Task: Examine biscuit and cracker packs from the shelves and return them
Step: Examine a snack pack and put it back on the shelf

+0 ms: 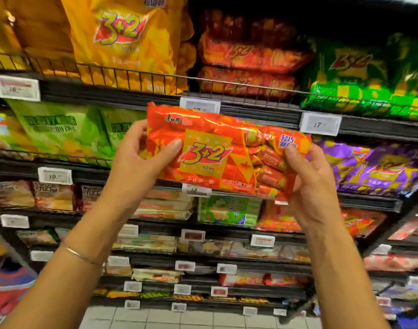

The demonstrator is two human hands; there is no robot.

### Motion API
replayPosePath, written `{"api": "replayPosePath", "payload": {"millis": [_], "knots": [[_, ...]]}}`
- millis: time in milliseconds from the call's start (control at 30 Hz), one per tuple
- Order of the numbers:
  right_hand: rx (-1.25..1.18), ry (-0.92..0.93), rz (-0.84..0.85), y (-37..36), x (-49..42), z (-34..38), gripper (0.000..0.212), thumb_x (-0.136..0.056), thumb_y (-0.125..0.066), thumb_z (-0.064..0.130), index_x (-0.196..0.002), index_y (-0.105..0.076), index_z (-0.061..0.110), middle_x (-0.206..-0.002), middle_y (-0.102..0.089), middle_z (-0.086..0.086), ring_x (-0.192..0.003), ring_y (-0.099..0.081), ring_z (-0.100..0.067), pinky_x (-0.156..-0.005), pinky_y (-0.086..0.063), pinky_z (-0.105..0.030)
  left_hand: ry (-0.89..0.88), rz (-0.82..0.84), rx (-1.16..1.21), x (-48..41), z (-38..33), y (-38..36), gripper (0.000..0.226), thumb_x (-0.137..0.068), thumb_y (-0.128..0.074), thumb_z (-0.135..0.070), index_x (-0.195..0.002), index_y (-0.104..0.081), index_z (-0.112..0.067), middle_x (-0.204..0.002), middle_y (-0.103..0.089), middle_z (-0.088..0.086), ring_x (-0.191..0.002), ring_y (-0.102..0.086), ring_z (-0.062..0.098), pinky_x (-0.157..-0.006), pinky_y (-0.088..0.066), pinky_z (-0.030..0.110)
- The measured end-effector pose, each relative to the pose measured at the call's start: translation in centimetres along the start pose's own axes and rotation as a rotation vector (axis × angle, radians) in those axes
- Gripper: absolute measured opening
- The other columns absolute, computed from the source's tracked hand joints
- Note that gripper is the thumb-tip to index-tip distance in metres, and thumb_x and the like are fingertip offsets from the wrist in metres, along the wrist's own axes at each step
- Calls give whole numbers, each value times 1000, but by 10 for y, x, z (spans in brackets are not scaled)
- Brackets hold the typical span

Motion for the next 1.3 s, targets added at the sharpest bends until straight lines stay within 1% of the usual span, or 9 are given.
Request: {"api": "replayPosePath", "payload": {"millis": [100,200,367,567,667,933,1067,1200,1300], "knots": [[126,236,-19,-9,-34,56,55,-81,-76,27,-127,-55,4,-111,-68,-12,-107,-63,-27,-99,-53,-50,-150,-61,-56,-36,-44,-20,31,-82,-79,-42,-108,-70,-31,-103,-75,-2,-94,-66,13,-92,-55,40],[262,396,-35,-15,-71,99,47,-87,-81,25,-126,-64,4,-113,-71,-10,-100,-65,-16,-92,-55,-32,-252,-97,-85,-75,-76,-36,29,-88,-81,-22,-115,-72,-21,-105,-75,-2,-93,-66,7,-91,-56,33],[359,566,-65,-22,-126,138,44,-87,-80,16,-127,-68,3,-118,-74,-19,-96,-65,-12,-94,-55,-31,-349,-198,-273,-137,-94,-60,41,-85,-84,-15,-122,-69,-10,-106,-74,1,-83,-63,-11,-82,-50,11],[474,489,-114,-20,-167,115,39,-88,-82,16,-124,-71,5,-119,-72,-20,-109,-71,-30,-101,-55,-49,-213,-234,-374,-171,-69,-75,67,-89,-81,-21,-143,-43,-15,-123,-66,2,-118,-65,25,-104,-51,39],[634,417,-136,-15,-175,101,33,-88,-82,31,-108,-72,7,-103,-76,-12,-97,-72,-28,-93,-56,-53,-249,-274,-602,-169,-67,-75,71,-93,-74,-40,-145,-28,-24,-121,-68,11,-110,-65,39,-92,-53,47],[1136,376,-217,-26,-173,107,57,-97,-62,54,-139,-49,18,-117,-66,-13,-112,-60,-37,-88,-55,-53,-218,-156,-1012,-178,-74,-78,45,-101,-58,-53,-114,-35,-17,-104,-66,19,-94,-63,46,-64,-40,43],[1026,373,-184,-23,-167,107,59,-99,-64,46,-147,-49,16,-135,-62,-9,-121,-58,-28,-99,-51,-42,-187,-143,-1091,-176,-68,-77,51,-100,-59,-55,-123,-42,-14,-111,-67,24,-101,-63,50,-66,-40,44],[769,469,-341,8,-146,112,41,-100,-66,27,-138,-58,12,-122,-66,0,-105,-61,-10,-91,-49,-16,-192,-134,-1081,-171,-66,-75,52,-99,-60,-54,-124,-42,-12,-112,-66,23,-102,-63,49,-67,-42,45],[695,472,-442,43,-137,116,28,-101,-64,21,-127,-65,11,-114,-67,3,-102,-63,-3,-97,-49,-22,-202,-153,-977,-163,-69,-79,62,-96,-69,-47,-131,-39,-7,-126,-58,25,-111,-59,51,-73,-45,52]]}}
Point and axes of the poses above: each hand's wrist, its own x-axis away from the middle knuckle, its own y-axis out of the back of the hand, z = x × y, the point moved 5 cm from there along -x, towards the middle knuckle
